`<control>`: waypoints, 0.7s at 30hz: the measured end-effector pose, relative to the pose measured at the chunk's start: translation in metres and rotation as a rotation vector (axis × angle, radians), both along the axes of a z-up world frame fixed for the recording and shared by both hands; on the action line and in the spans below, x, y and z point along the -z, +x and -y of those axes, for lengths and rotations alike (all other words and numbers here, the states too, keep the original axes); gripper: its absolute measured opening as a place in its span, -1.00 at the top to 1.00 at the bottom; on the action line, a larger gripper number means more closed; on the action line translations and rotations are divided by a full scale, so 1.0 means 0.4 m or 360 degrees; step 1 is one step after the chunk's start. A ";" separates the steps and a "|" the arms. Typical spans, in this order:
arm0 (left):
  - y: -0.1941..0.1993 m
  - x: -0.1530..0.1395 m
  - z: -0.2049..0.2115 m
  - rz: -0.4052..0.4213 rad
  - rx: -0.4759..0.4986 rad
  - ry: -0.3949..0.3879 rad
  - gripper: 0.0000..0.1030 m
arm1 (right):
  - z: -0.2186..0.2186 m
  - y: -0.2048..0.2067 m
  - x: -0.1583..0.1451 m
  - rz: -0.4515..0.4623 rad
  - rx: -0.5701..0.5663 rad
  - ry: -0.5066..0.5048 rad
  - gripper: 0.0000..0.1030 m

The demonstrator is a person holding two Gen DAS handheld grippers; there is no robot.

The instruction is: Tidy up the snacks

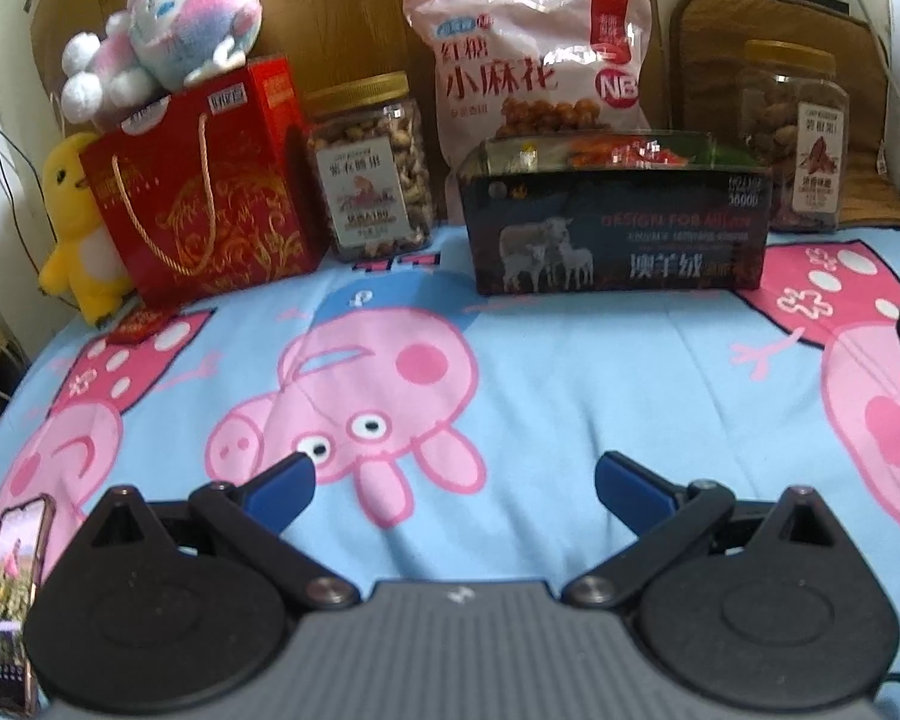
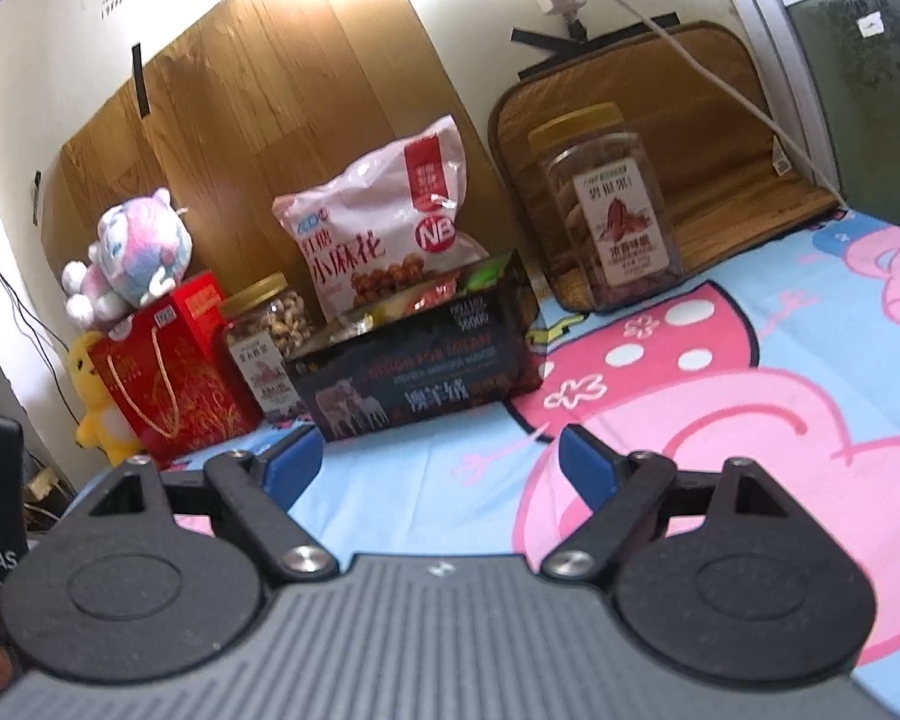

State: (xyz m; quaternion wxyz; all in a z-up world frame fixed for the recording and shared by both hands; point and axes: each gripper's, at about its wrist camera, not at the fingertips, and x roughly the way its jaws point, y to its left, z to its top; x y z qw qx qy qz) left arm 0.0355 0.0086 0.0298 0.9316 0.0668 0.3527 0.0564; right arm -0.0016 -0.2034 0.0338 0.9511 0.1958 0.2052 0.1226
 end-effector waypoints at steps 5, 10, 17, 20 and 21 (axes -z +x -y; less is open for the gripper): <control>-0.002 -0.026 0.004 0.0052 -0.0005 0.0022 -1.00 | 0.004 -0.007 -0.018 0.0021 0.0000 -0.0001 -0.71; -0.003 -0.046 0.004 0.0083 -0.0003 0.0016 -1.00 | -0.002 -0.008 -0.029 0.0023 -0.0013 -0.0014 -0.71; -0.008 -0.061 -0.002 0.0100 -0.0024 0.0043 -1.00 | -0.009 -0.009 -0.041 0.0031 -0.0046 -0.0024 -0.71; -0.014 -0.074 -0.004 0.0137 -0.0034 0.0058 -1.00 | -0.010 -0.011 -0.053 0.0055 -0.0050 -0.0018 -0.71; -0.016 -0.077 -0.006 0.0147 -0.0036 0.0054 -1.00 | -0.010 -0.013 -0.056 0.0063 -0.0050 -0.0017 -0.71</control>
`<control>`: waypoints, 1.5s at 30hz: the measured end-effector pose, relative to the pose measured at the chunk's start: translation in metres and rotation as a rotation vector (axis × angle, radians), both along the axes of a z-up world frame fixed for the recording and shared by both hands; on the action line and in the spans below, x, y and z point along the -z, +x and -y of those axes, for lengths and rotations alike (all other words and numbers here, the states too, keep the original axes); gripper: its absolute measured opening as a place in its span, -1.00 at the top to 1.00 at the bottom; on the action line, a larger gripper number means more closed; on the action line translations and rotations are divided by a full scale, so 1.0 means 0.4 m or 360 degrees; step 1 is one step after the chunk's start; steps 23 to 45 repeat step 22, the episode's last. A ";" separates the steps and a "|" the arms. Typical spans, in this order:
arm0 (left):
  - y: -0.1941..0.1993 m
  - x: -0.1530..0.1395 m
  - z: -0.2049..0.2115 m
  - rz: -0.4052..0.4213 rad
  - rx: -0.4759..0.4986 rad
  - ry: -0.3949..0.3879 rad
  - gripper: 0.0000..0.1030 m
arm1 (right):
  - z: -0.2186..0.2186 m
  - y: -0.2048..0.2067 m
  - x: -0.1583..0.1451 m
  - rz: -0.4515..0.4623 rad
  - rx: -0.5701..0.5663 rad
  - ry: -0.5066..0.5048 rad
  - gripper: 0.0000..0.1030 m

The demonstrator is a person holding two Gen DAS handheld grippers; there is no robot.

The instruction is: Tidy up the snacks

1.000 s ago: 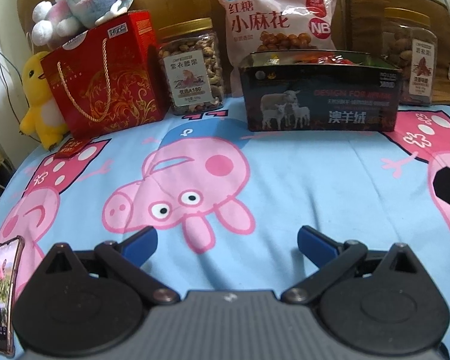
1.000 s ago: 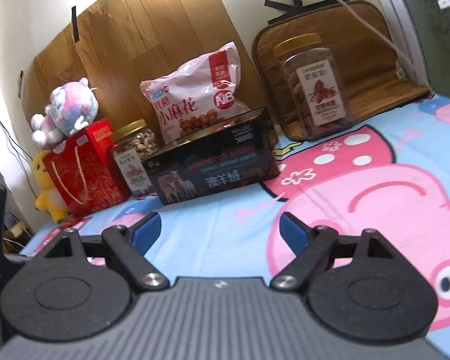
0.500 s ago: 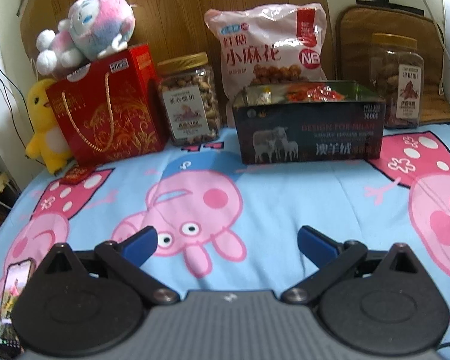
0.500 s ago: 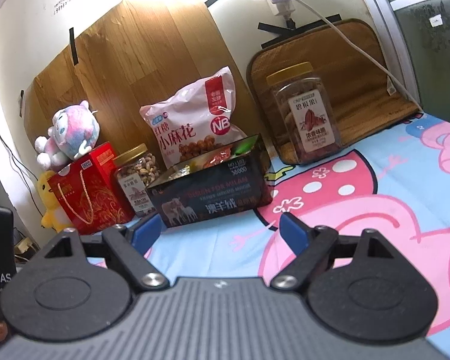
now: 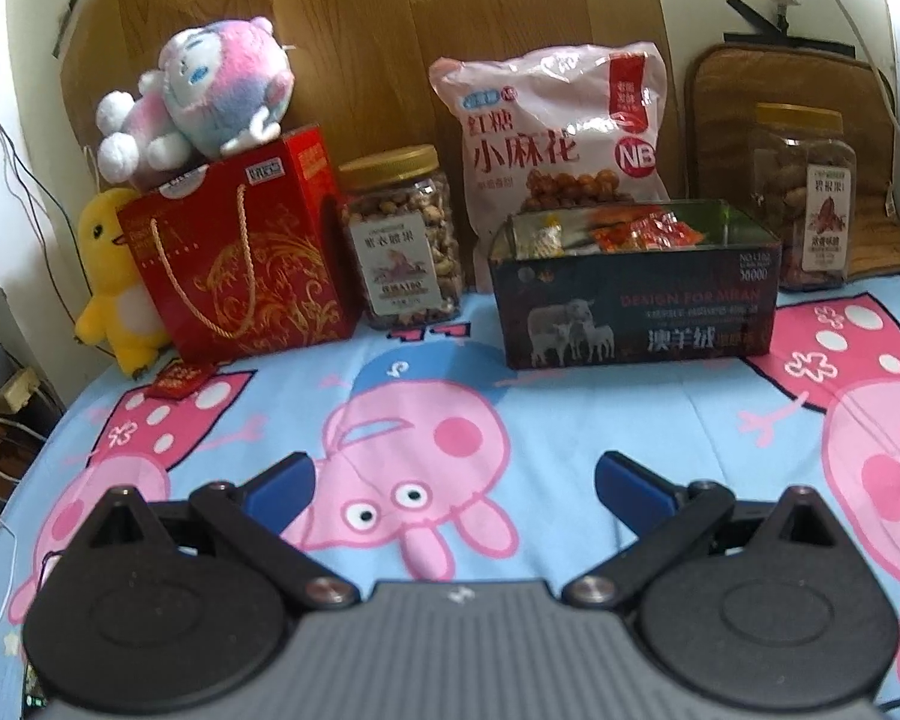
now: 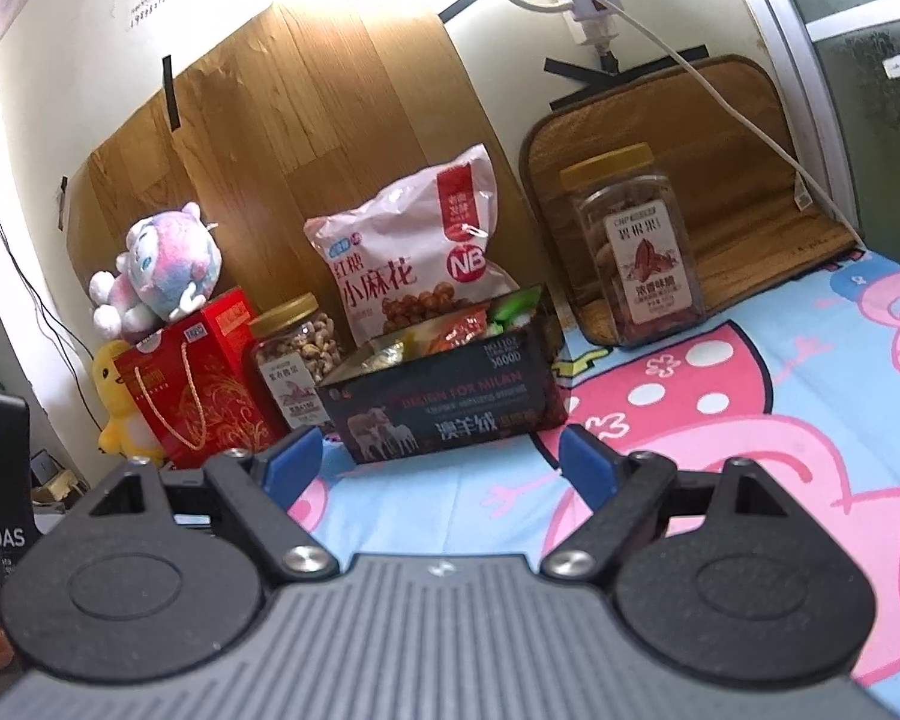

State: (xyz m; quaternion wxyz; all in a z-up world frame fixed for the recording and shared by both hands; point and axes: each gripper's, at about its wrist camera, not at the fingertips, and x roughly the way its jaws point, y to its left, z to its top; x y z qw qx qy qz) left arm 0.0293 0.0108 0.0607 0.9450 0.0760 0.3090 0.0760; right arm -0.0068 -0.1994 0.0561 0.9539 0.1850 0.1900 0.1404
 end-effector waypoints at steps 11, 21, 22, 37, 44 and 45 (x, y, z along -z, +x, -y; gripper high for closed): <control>-0.009 0.001 0.003 -0.0026 0.0008 -0.0008 -1.00 | -0.005 -0.007 -0.003 0.0009 -0.0011 -0.0001 -0.71; -0.011 0.006 0.003 -0.0027 0.0026 -0.0030 -1.00 | -0.004 -0.005 0.003 -0.0001 -0.0010 -0.0004 -0.72; -0.011 0.005 0.003 -0.0026 0.0036 -0.0034 -1.00 | -0.004 -0.004 0.003 -0.0003 -0.0010 -0.0005 -0.72; -0.011 0.005 0.003 -0.0026 0.0036 -0.0034 -1.00 | -0.004 -0.004 0.003 -0.0003 -0.0010 -0.0005 -0.72; -0.011 0.005 0.003 -0.0026 0.0036 -0.0034 -1.00 | -0.004 -0.004 0.003 -0.0003 -0.0010 -0.0005 -0.72; -0.011 0.005 0.003 -0.0026 0.0036 -0.0034 -1.00 | -0.004 -0.004 0.003 -0.0003 -0.0010 -0.0005 -0.72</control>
